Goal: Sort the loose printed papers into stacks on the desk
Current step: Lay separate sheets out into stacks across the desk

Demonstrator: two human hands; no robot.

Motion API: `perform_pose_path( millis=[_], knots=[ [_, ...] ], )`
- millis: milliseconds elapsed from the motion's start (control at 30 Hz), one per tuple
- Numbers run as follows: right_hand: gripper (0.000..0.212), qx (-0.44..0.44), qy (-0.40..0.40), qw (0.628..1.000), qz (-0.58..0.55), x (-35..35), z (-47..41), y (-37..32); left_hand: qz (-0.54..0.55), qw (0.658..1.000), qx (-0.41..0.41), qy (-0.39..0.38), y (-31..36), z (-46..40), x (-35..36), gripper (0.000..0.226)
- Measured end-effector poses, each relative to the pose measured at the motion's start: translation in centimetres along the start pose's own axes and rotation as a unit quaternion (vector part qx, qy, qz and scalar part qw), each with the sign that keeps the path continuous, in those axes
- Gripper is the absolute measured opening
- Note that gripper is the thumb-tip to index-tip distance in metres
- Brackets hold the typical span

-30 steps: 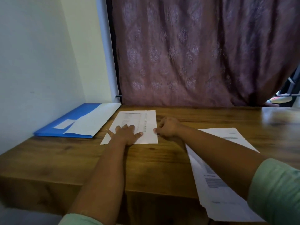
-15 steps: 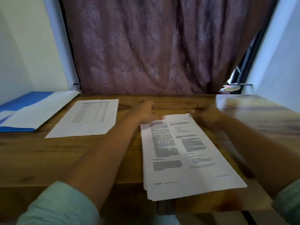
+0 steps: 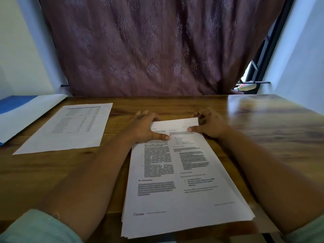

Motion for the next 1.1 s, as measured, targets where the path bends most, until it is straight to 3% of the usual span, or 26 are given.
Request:
perform_pose_path(
  millis=[100, 233, 367, 600, 767, 867, 1000, 1100],
  knots=[
    [0.016, -0.014, 0.066, 0.997, -0.041, -0.6, -0.1, -0.1, 0.015, 0.999, 0.022, 0.024, -0.1, 0.0, -0.1, 0.074],
    [0.021, -0.020, 0.098, 0.987, -0.126, -0.8, 0.2, 0.1, 0.030, 0.996, 0.055, 0.069, 0.0, 0.2, -0.3, 0.068],
    [0.014, -0.013, 0.120, 0.978, -0.172, -1.0, 0.5, 0.3, 0.010, 0.995, 0.047, 0.083, 0.0, 0.3, -0.3, 0.079],
    [0.014, -0.014, 0.127, 0.967, -0.219, -0.9, 0.8, -0.4, 0.043, 0.978, 0.083, 0.188, 0.9, 0.6, -1.4, 0.016],
    [0.010, -0.018, 0.152, 0.968, -0.199, -1.2, 1.1, -0.4, 0.138, 0.977, 0.048, 0.159, 0.4, 0.7, -2.2, 0.020],
    [0.009, 0.018, 0.136, 0.956, -0.259, -1.1, 1.4, -0.2, 0.178, 0.972, 0.049, 0.145, 0.6, 0.9, -2.6, 0.022],
    [0.029, 0.053, 0.125, 0.931, -0.338, -1.4, 2.0, -1.4, 0.160, 0.975, 0.063, 0.141, 0.8, 1.1, -2.8, 0.015],
    [0.024, 0.073, 0.078, 0.936, -0.337, -0.8, 2.2, -1.3, 0.138, 0.979, 0.070, 0.130, 0.7, 1.1, -2.8, 0.006]
  ],
)
Point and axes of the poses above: each hand's wrist, its own z-axis away from the middle knuckle, its own x-axis out of the palm, y = z × x, the point moved 4 cm from there along -z, towards the middle knuckle, and after that the axes turned 9 degrees about -x, right-handed, at the moved point
